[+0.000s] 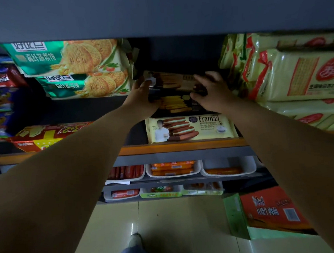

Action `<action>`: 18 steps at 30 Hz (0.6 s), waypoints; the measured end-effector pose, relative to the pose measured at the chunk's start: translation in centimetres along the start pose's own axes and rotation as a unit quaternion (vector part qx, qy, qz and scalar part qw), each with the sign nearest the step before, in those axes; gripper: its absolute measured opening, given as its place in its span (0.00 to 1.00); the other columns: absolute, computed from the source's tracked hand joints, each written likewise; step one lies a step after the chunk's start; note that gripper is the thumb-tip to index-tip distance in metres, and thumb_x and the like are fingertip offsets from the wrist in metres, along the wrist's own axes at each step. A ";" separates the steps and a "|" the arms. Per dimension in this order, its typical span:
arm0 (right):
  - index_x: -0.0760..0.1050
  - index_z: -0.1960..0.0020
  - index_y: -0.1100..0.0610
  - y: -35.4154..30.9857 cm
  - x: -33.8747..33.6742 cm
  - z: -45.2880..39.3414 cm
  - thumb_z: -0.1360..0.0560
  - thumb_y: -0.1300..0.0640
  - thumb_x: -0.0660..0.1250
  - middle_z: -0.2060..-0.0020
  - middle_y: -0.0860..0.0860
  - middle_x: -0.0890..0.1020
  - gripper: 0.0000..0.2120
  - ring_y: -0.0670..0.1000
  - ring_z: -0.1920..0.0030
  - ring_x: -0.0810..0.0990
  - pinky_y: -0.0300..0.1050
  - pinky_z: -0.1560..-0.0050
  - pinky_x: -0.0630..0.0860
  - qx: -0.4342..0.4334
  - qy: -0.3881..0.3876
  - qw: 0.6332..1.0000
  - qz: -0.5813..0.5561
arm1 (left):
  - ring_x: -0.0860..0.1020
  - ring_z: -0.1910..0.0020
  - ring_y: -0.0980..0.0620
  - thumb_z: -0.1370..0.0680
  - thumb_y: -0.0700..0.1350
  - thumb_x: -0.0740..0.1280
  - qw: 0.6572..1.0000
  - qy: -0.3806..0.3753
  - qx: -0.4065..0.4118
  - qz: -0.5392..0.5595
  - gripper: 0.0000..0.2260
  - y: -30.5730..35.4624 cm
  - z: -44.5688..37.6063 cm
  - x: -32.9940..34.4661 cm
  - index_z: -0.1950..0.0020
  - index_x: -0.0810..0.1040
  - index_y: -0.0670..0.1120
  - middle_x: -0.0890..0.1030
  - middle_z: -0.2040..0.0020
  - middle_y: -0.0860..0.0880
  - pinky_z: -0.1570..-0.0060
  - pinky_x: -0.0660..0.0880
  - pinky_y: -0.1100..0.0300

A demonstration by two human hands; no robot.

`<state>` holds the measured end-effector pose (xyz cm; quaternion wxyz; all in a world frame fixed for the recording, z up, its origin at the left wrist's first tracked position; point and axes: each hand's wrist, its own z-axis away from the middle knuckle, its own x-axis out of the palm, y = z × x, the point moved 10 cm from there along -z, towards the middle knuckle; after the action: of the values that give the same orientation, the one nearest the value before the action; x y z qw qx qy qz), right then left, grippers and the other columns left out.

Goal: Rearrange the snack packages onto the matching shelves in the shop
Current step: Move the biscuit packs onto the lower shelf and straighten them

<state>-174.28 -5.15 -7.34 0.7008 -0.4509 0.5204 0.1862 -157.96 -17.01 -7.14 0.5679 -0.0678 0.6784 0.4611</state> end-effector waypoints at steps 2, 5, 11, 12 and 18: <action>0.56 0.24 0.44 -0.2 0.8 -0.1 0.22 0.41 0.59 0.23 0.50 0.50 0.29 0.58 0.24 0.48 0.54 0.25 0.52 -0.021 -0.030 0.998 0.053 | 0.58 0.26 0.44 0.25 0.47 0.66 1.000 -0.013 0.019 -0.018 0.31 0.2 -0.7 0.0 0.24 0.58 0.47 0.55 0.23 0.46 0.31 0.59 0.57; 0.54 0.24 0.42 0.0 1.5 0.0 0.21 0.40 0.56 0.22 0.49 0.50 0.28 0.60 0.24 0.48 0.57 0.25 0.50 -0.015 -0.053 0.995 0.086 | 0.57 0.25 0.45 0.23 0.48 0.64 0.997 -0.039 0.032 -0.059 0.30 0.3 -1.0 0.7 0.24 0.56 0.48 0.57 0.23 0.45 0.28 0.57 0.54; 0.63 0.26 0.48 -0.4 0.3 0.9 0.21 0.47 0.61 0.24 0.53 0.56 0.24 0.56 0.24 0.55 0.45 0.28 0.55 0.001 -0.010 1.000 -0.012 | 0.63 0.29 0.41 0.22 0.49 0.61 0.996 -0.019 0.036 -0.075 0.25 0.8 -0.1 0.9 0.27 0.62 0.48 0.61 0.27 0.42 0.32 0.62 0.54; 0.64 0.27 0.49 -0.5 0.2 1.0 0.21 0.48 0.62 0.25 0.54 0.59 0.23 0.56 0.26 0.59 0.43 0.30 0.58 -0.001 -0.007 1.000 -0.025 | 0.63 0.29 0.41 0.22 0.49 0.61 0.997 -0.019 0.032 -0.074 0.24 0.7 0.1 0.9 0.26 0.62 0.48 0.60 0.27 0.43 0.32 0.62 0.54; 0.71 0.32 0.55 -0.3 -1.1 1.6 0.23 0.52 0.65 0.34 0.57 0.69 0.20 0.56 0.35 0.72 0.38 0.41 0.65 0.010 0.059 0.997 -0.050 | 0.64 0.30 0.42 0.21 0.48 0.61 0.998 -0.004 0.032 -0.061 0.22 1.0 0.9 0.6 0.27 0.64 0.49 0.61 0.28 0.43 0.33 0.63 0.55</action>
<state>-173.58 -3.81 -6.16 0.6819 -0.4796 0.5393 0.1188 -158.13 -15.56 -7.07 0.5994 -0.0890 0.6851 0.4042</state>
